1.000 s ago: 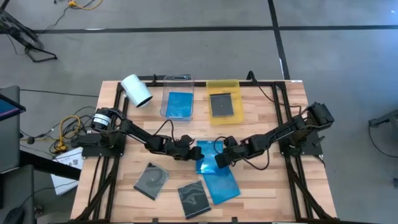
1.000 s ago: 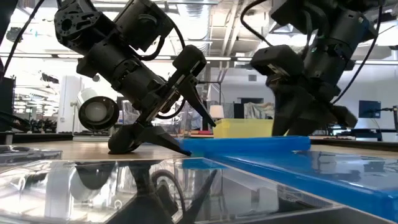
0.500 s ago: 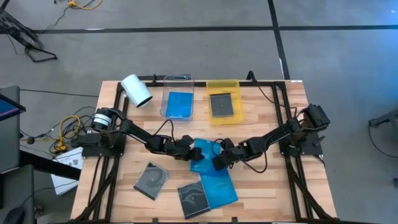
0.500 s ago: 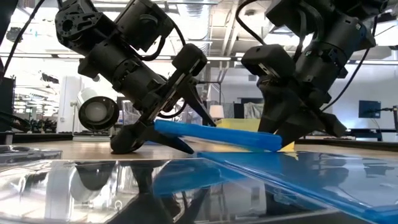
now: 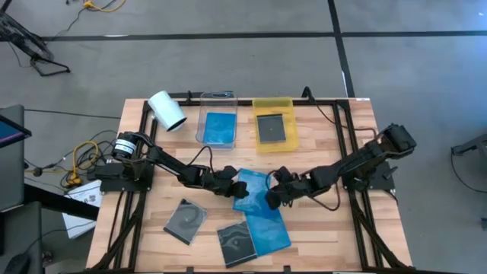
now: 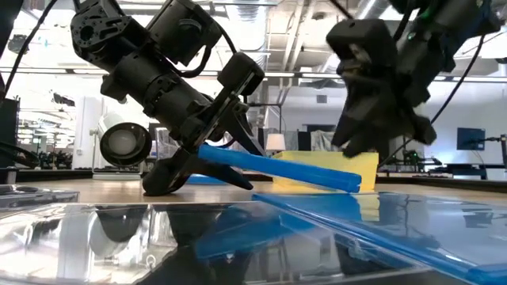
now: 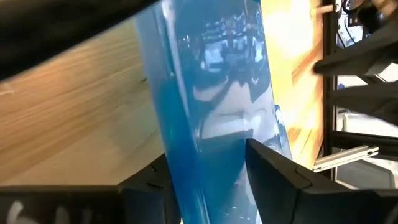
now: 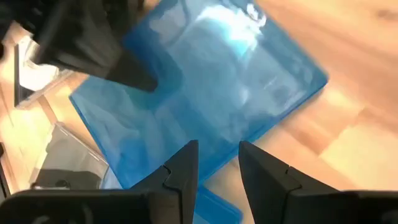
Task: Pick & place jewel cases by type
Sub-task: Put the right blue CD case into the transparent bin
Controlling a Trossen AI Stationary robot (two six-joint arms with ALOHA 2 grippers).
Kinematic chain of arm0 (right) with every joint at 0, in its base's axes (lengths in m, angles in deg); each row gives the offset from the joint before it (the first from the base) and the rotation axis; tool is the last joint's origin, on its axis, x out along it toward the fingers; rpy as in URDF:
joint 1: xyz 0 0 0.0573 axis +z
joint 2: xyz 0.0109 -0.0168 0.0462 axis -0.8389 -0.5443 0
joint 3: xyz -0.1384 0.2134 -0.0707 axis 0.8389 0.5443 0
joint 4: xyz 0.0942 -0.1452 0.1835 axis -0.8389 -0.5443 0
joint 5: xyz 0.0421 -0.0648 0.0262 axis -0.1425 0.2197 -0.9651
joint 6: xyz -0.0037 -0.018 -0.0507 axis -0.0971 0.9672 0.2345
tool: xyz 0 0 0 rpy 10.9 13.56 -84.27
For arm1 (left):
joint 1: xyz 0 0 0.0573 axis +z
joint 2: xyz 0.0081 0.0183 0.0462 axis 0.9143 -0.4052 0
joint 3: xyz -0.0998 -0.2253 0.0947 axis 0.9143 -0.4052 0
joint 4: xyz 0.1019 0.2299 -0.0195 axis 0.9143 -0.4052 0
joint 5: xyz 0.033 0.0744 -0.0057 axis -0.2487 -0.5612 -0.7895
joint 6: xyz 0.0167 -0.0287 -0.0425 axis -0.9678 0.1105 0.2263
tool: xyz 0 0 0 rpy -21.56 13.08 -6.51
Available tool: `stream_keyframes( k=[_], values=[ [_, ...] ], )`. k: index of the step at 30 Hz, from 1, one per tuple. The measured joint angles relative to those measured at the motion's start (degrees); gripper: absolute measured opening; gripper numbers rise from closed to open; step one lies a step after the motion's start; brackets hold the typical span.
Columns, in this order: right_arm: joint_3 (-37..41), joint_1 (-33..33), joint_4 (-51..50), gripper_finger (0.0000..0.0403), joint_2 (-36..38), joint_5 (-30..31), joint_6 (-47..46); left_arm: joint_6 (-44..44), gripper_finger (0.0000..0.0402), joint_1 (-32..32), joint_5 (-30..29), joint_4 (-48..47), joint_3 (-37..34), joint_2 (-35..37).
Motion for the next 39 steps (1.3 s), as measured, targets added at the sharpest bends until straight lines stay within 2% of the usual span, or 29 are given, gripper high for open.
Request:
stream_keyframes(
  k=[7,17,25,29,39],
  values=[
    [0.0,0.2,-8.3,0.0108,5.8,1.5,0.6,-0.2,0.0121,0.0,1.0,0.5,-0.1,0.0],
    [-0.1,2.0,-16.4,0.0108,10.3,5.2,-1.7,-3.6,0.0116,0.0,3.7,6.5,-0.2,-0.1],
    [-0.1,3.6,-18.8,0.0108,9.5,5.2,-4.2,-4.7,0.0116,0.2,4.3,15.2,-0.2,-0.2],
    [-0.1,4.5,-19.4,0.0108,8.5,5.2,-5.6,-4.7,0.0114,1.0,5.3,16.5,-0.2,-0.2],
    [-0.1,5.2,-22.0,0.0108,8.3,5.3,-7.6,-5.2,0.0057,2.0,5.8,16.3,-0.2,0.0]
  ],
)
